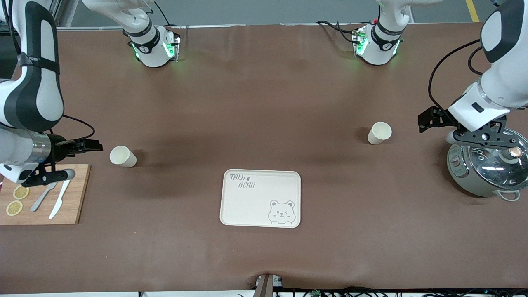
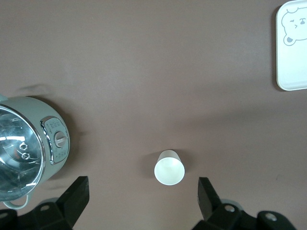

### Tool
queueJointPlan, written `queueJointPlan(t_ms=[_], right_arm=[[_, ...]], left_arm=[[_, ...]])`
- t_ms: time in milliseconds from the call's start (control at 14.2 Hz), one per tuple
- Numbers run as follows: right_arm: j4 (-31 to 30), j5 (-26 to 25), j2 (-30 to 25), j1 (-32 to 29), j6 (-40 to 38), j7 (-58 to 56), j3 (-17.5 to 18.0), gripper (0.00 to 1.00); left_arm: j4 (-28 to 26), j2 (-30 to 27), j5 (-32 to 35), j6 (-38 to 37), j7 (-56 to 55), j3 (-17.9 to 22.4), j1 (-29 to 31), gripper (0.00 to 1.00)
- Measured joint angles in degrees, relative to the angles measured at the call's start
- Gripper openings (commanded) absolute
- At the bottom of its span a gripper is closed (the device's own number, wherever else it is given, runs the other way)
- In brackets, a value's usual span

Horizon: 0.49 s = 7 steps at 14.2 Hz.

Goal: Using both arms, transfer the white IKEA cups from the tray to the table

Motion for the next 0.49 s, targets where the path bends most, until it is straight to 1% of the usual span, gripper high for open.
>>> queueJointPlan(t_ms=[353,495], right_arm=[[4.1,-0.2,0.0,-1.1,-0.7,7.5,0.1,1.00],[4.9,-0.2,-0.6,-3.0,-3.0,8.0,2.2,1.00]], left_arm=[[1.1,0.0,0.0,-0.3,0.0,0.2,0.0,1.00],[1.6,0.0,0.0,-0.6,0.0,0.2,0.0,1.00]])
